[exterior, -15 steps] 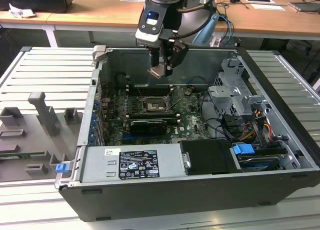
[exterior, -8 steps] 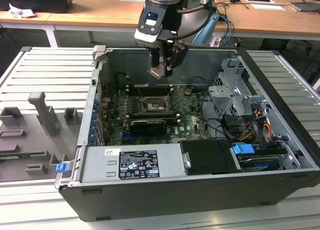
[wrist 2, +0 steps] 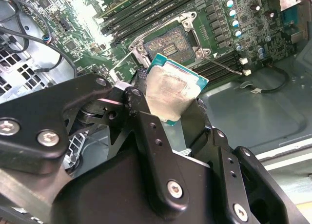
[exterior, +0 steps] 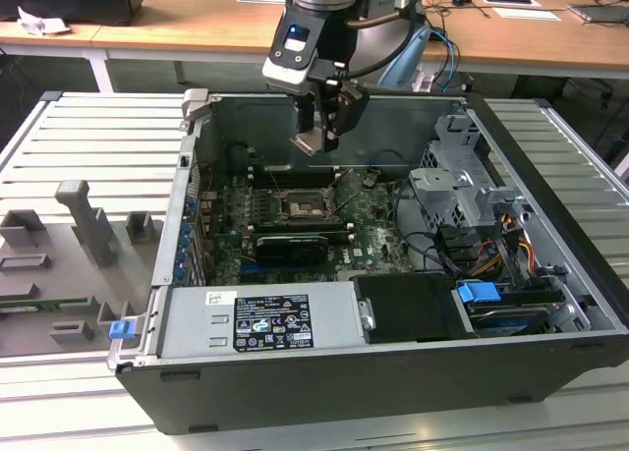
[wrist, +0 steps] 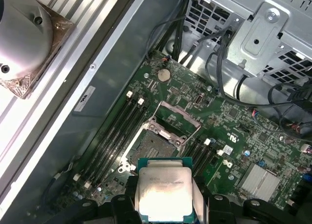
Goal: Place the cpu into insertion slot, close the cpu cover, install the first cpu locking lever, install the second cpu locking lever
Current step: 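Place the cpu into insertion slot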
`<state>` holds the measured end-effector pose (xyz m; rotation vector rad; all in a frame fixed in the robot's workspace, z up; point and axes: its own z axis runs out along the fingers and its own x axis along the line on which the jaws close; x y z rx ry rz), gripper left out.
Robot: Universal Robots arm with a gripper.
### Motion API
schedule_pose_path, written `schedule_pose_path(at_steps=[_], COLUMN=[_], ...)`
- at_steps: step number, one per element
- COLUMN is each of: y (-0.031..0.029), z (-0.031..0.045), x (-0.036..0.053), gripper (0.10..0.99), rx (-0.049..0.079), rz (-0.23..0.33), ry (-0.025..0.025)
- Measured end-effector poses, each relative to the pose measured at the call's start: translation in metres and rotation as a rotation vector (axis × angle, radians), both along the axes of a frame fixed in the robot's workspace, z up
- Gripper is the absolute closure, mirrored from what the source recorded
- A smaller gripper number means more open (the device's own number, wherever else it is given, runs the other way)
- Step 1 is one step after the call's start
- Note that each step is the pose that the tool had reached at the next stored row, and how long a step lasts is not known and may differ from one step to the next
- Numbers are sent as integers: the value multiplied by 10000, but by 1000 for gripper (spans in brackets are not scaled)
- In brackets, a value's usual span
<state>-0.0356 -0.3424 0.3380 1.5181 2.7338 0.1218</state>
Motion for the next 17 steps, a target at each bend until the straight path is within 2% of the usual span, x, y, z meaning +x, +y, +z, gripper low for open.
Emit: schedule_pose_path(at_steps=[17], y=[0], z=[-29], x=[0], gripper=[561], rx=[0], rz=[-370], ry=[9])
